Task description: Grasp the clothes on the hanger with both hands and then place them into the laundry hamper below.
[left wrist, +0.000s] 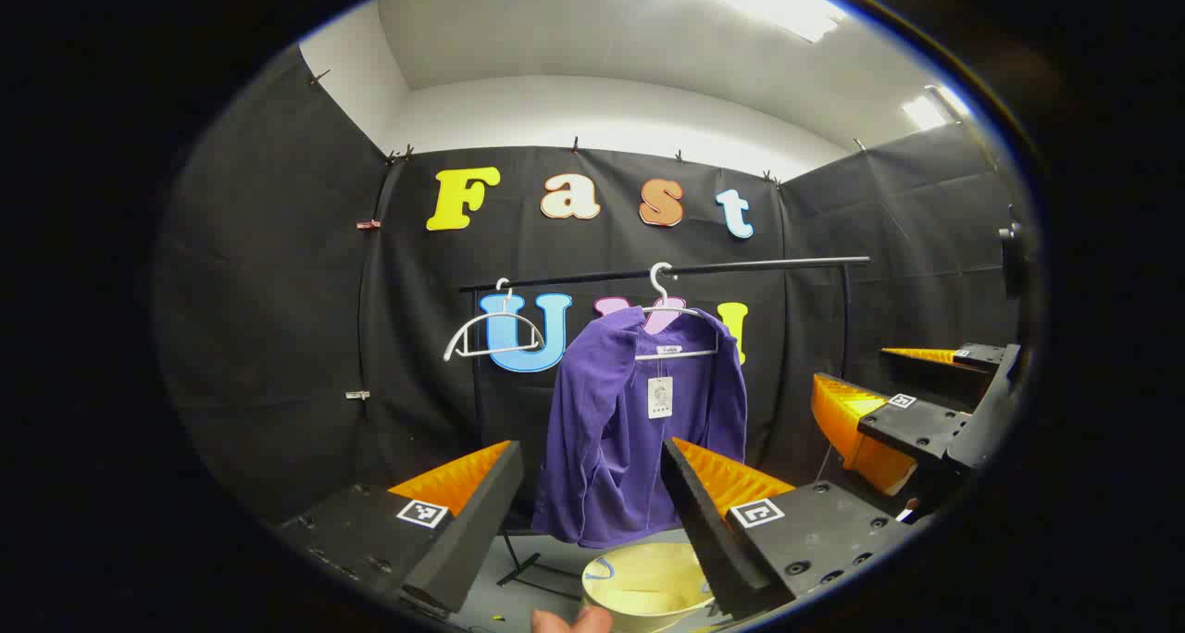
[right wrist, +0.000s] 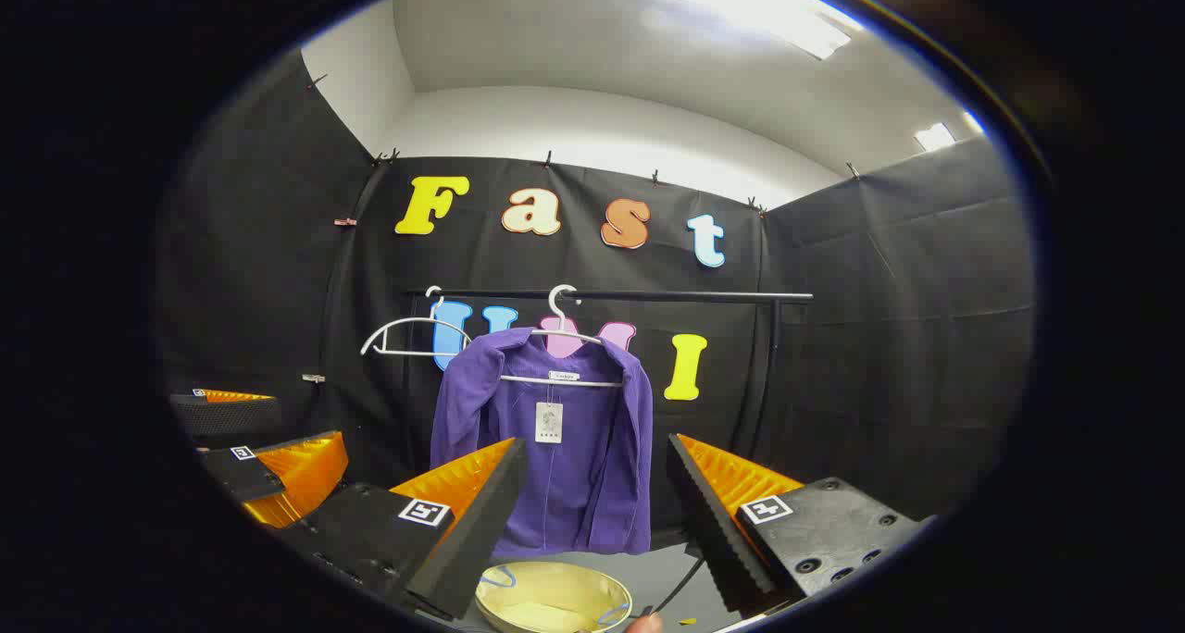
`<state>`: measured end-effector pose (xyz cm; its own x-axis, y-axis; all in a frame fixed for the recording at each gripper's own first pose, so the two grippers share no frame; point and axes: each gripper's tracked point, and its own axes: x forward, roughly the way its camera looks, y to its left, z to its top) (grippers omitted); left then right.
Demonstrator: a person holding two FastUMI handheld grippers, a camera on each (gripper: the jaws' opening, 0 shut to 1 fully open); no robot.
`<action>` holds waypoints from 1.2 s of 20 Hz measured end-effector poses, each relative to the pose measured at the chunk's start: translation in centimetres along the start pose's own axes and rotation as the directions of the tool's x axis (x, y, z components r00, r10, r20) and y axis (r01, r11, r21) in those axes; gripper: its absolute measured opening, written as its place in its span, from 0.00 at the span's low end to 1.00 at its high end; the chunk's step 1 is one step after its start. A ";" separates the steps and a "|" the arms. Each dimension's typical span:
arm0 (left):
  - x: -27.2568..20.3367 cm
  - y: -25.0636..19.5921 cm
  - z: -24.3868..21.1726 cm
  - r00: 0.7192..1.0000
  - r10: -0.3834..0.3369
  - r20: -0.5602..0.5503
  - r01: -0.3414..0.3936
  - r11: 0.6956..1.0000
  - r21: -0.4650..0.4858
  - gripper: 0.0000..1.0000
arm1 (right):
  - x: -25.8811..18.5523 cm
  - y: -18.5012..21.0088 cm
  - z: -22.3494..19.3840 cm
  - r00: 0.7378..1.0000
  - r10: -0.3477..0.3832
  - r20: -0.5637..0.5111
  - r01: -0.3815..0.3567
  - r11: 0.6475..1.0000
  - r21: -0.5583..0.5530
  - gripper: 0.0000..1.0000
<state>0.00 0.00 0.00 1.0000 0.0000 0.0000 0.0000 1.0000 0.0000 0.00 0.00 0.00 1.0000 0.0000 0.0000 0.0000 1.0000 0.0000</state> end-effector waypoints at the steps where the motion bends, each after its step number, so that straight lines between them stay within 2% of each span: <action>1: -0.1 -0.1 0.0 1.000 -0.002 -0.001 0.002 1.000 -0.002 0.95 | -0.1 0.1 0.0 1.000 -0.001 0.000 0.001 1.000 -0.004 0.98; 24: -1.4 0.3 0.6 1.000 0.004 0.021 -0.005 1.000 0.016 0.95 | -1.3 0.0 0.1 1.000 -0.007 0.010 0.008 1.000 -0.006 0.98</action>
<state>-1.40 0.33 0.61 0.9998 0.0043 0.0206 -0.0046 0.9999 0.0164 -1.29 0.00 0.13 0.9999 -0.0075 0.0095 0.0075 1.0000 -0.0059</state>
